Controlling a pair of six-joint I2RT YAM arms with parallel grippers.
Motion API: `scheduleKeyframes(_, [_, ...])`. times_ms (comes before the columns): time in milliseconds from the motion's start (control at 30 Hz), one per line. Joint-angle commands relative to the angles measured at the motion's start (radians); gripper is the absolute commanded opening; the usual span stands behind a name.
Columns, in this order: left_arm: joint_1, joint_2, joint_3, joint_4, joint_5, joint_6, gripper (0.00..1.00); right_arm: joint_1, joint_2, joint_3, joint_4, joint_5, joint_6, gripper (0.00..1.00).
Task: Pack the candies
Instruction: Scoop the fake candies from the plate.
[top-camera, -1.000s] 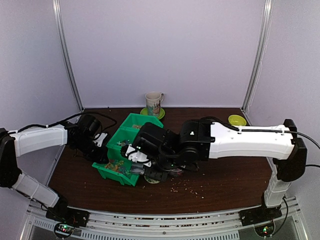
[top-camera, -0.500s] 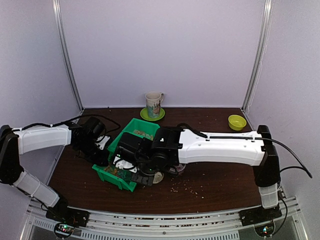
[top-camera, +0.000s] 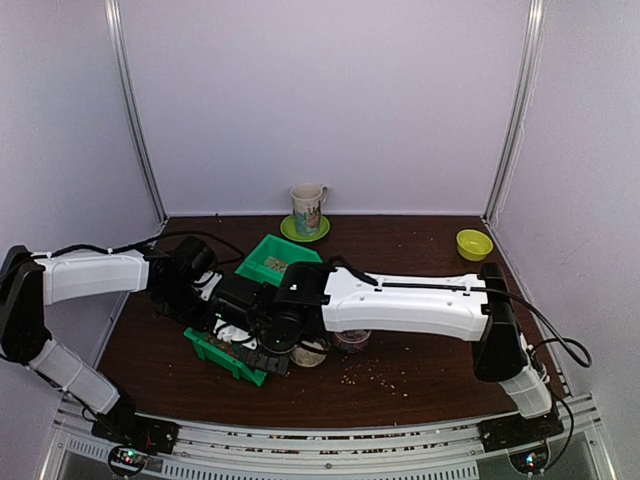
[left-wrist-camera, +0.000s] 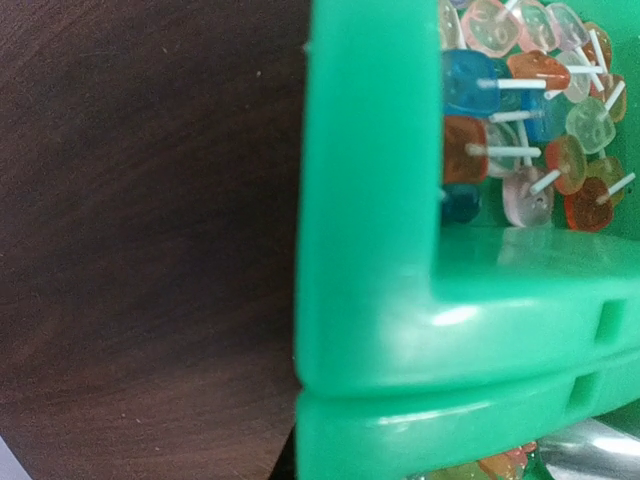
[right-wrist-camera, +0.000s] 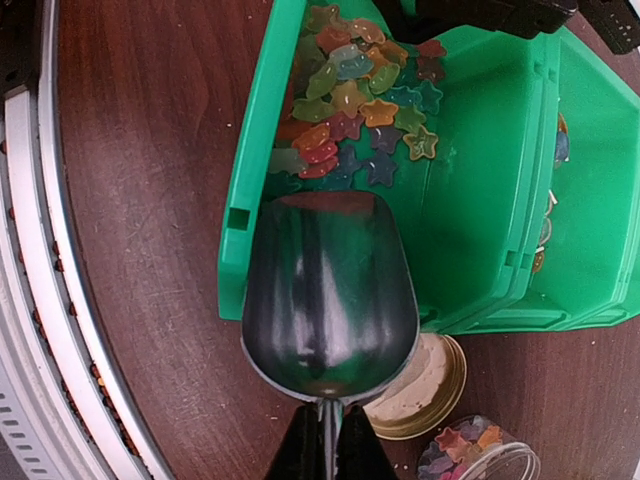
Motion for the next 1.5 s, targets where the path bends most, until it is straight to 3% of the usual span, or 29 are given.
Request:
scheduleKeyframes(0, [-0.015, 0.019, 0.072, 0.113, 0.063, -0.034, 0.0, -0.015, 0.066, 0.004, 0.047, -0.074, 0.006, 0.0])
scheduleKeyframes(500, [-0.015, 0.019, 0.068, 0.144, 0.129, -0.025, 0.0, -0.048, 0.044, -0.248, 0.431, -0.071, 0.061, 0.0])
scheduleKeyframes(733, [-0.015, 0.004, 0.062, 0.156, 0.148, -0.023, 0.0, -0.091, 0.056, -0.249, 0.421, -0.035, 0.216, 0.0])
scheduleKeyframes(967, [-0.014, 0.006, 0.062, 0.159, 0.153, -0.023, 0.0, -0.092, 0.037, -0.317, 0.499, -0.034, 0.229, 0.0])
scheduleKeyframes(1467, [-0.012, -0.001, 0.063, 0.154, 0.145, -0.027, 0.0, -0.11, -0.113, -0.727, 1.016, -0.008, 0.17, 0.0])
